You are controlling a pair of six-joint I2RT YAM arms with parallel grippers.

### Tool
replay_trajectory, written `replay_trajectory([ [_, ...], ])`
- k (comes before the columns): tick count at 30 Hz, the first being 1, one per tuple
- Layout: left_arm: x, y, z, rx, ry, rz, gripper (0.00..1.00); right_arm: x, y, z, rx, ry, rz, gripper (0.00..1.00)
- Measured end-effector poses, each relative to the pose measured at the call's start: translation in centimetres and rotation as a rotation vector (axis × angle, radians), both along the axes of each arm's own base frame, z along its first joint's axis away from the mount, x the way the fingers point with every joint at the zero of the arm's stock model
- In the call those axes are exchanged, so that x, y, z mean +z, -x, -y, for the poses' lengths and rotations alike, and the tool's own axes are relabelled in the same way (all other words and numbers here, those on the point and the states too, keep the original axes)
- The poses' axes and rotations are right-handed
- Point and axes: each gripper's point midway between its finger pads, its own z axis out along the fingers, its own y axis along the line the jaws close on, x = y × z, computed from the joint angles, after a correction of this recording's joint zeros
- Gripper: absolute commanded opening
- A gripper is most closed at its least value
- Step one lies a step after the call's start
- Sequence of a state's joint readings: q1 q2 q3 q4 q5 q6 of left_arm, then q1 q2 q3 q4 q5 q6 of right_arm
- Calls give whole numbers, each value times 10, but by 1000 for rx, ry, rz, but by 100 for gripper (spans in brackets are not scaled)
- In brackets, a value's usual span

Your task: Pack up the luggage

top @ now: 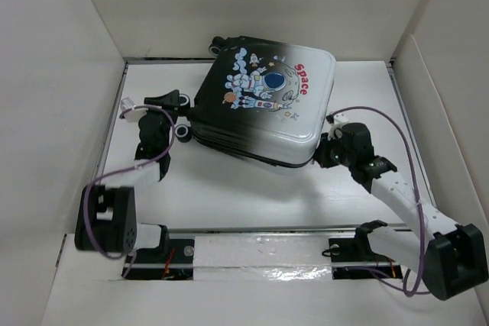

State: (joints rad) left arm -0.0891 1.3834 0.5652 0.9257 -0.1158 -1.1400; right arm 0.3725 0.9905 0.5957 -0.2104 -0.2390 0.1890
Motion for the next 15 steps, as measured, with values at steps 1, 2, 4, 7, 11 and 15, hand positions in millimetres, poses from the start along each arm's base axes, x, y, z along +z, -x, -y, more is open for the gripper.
replay_trajectory([
  [1, 2, 13, 0, 15, -12, -1, 0, 3, -12, 9, -38, 9, 6, 0],
  [2, 5, 25, 0, 27, -24, -1, 0, 5, -23, 16, -70, 19, 17, 0],
  [4, 17, 44, -2, 51, -50, 21, 0, 4, -32, 21, -109, 33, 35, 0],
  [7, 30, 57, -14, 93, -82, 32, 0, -1, -20, 6, -87, 14, 106, 0],
  [11, 30, 51, -27, 144, -137, -17, 0, -21, 34, -28, 25, -71, 156, 0],
  [15, 19, 31, -21, 116, -167, -96, 0, -12, 67, -40, 96, -155, 180, 0],
])
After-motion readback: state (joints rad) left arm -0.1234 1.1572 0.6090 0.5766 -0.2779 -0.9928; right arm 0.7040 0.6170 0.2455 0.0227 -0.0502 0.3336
